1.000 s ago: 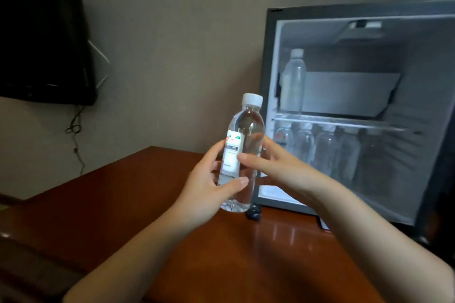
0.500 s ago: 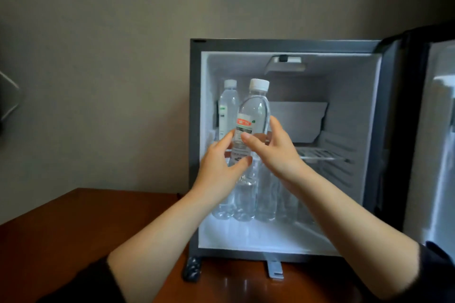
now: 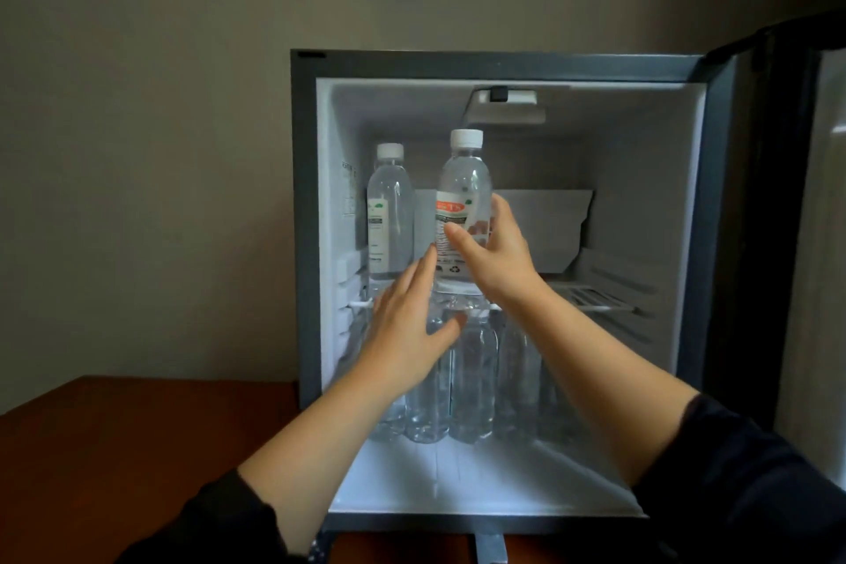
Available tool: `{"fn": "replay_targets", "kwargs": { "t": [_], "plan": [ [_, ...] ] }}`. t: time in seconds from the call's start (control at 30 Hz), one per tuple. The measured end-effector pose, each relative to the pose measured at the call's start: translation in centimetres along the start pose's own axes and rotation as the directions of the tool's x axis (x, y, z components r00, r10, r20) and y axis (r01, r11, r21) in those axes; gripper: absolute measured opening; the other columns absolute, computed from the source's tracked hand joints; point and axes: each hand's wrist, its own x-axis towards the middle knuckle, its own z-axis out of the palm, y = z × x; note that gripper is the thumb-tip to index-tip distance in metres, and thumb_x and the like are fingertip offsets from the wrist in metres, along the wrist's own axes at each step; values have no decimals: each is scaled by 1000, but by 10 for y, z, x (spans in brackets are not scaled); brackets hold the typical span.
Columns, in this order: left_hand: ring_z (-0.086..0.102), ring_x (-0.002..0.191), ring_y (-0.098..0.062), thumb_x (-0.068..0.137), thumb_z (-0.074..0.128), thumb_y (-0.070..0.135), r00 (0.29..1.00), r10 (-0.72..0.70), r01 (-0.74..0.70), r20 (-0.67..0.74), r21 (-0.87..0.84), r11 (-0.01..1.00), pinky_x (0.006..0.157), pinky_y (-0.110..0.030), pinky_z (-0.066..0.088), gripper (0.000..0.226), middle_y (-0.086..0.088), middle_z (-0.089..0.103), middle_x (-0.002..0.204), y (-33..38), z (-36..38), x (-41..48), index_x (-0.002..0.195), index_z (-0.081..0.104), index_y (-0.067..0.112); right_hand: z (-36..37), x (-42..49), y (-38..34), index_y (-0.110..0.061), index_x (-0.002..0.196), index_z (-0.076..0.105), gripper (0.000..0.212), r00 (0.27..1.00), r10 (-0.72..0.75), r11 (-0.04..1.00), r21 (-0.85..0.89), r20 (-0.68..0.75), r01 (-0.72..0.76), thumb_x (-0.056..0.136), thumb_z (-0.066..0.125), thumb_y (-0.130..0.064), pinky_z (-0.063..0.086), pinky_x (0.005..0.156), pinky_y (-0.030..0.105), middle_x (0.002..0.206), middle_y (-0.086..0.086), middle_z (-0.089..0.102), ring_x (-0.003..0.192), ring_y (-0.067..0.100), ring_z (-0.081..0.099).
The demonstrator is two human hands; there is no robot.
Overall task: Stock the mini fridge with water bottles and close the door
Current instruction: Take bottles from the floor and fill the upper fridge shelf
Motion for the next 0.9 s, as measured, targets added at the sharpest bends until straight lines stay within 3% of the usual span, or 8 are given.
{"fn": "replay_targets", "kwargs": {
  "t": [0.13, 0.23, 0.33, 0.4, 0.5, 0.7, 0.8, 0.9],
  "plan": [
    [6, 145, -12, 95, 39, 45, 999, 40, -43, 16, 308, 950, 118, -32, 4, 75, 9, 3, 158, -11, 3, -1, 148, -10, 26, 11, 10, 8, -14, 128, 43, 43, 998, 53, 995, 81, 27, -55, 91, 58, -31, 48, 96, 41, 111, -3, 59, 103, 17, 59],
    [-6, 145, -8, 96, 32, 46, 998, 66, -68, 18, 368, 927, 113, -27, -8, 71, 9, -5, 159, -23, 7, -3, 147, -13, 26, 18, 13, 13, -12, 130, 36, 45, 996, 76, 988, 130, 43, -81, 93, 55, -29, 47, 97, 38, 114, 1, 57, 107, 19, 57],
    [-12, 144, -7, 96, 26, 48, 995, 97, -92, 12, 447, 890, 113, -28, -10, 70, 7, -11, 158, -35, 13, -5, 147, -14, 23, 27, 13, 15, -11, 132, 32, 46, 997, 63, 985, 160, 51, -70, 94, 54, -22, 45, 96, 33, 111, -3, 54, 108, 16, 55],
    [-13, 145, -8, 96, 24, 49, 995, 99, -83, -10, 468, 880, 116, -30, -8, 69, 5, -12, 158, -36, 16, -6, 148, -13, 20, 33, 12, 16, -8, 134, 30, 48, 998, 41, 987, 156, 49, -48, 94, 54, -18, 43, 96, 30, 114, -2, 52, 111, 16, 54],
    [-13, 145, -9, 96, 25, 49, 997, 79, -62, -17, 462, 885, 114, -29, -9, 70, 4, -12, 158, -34, 17, -5, 148, -11, 19, 42, 12, 20, -8, 135, 29, 50, 999, 13, 989, 144, 41, -19, 93, 55, -18, 42, 105, 42, 127, 9, 50, 120, 22, 52],
    [-7, 146, -9, 96, 32, 46, 999, 48, -36, -18, 425, 904, 117, -30, -4, 70, 3, -3, 159, -33, 15, -3, 149, -3, 17, 45, 14, 22, -11, 137, 27, 51, 995, 5, 995, 95, 95, -14, 94, 53, -21, 39, 107, 45, 132, 11, 48, 124, 24, 48],
    [-5, 146, -10, 96, 33, 45, 999, 32, -34, 12, 433, 901, 117, -30, -4, 70, 2, -2, 159, -30, 13, -4, 149, -2, 17, 42, 14, 21, -9, 138, 25, 55, 988, 64, 994, 76, 140, -75, 94, 54, -18, 39, 107, 37, 134, 11, 48, 125, 24, 48],
    [-1, 146, -10, 96, 33, 44, 999, 13, -30, 41, 440, 897, 117, -29, -4, 68, 2, 3, 159, -28, 9, -5, 150, 1, 17, 34, 9, 19, -7, 133, 31, 49, 976, 140, 990, 8, 167, -144, 93, 56, -19, 39, 93, 26, 129, 9, 53, 121, 23, 52]
  ]
}}
